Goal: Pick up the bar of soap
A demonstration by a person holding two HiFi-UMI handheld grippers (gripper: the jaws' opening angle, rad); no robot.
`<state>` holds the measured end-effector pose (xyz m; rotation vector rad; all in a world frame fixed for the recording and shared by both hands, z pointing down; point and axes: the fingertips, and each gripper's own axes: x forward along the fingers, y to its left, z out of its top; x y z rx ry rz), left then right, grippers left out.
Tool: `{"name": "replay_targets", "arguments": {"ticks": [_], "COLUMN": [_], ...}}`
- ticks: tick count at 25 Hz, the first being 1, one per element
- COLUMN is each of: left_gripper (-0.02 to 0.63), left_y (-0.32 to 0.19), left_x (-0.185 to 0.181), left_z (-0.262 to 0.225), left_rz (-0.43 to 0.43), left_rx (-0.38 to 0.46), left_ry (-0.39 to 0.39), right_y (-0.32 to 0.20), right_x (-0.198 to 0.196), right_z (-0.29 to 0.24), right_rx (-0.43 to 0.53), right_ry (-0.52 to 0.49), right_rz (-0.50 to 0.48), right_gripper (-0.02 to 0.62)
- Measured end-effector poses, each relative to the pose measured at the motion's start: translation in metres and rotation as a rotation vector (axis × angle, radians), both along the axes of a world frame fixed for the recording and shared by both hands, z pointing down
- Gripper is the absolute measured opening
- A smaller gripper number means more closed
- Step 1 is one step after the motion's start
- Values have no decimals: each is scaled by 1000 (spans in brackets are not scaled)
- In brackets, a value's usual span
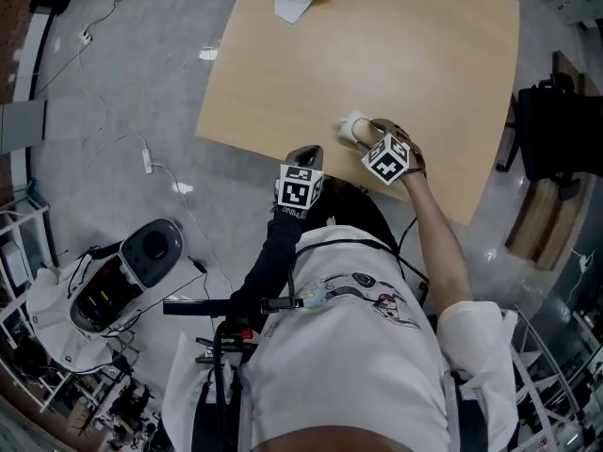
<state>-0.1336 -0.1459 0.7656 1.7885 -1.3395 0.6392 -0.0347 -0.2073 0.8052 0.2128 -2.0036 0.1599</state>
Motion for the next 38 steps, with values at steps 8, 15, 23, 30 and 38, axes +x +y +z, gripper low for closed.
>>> {"name": "replay_targets", "arguments": {"ticks": [8,15,23,30,38], "left_gripper": [0,0,0,0,0], "left_y": [10,13,8,-11,-60], "left_x": [-10,-16,-20,-8,7], "left_z": [-3,-4,-13,-53,-155], "left_rz": [-19,-24,-22,-23,-14], "left_rx": [-3,4,44,154,440], "left_ry": [-3,-4,-3,24,35], "right_y": [0,-1,-12,-28,-39], "right_x": [-2,-2,-5,-2,39], "right_z": [14,15,-13,-86,-219], "right_rx": [-2,4,77,170,345], "right_ry": [77,89,-8,-194,-503], "right_rz": [-83,-104,6,234,554], "right_gripper": [250,250,250,250,250]}}
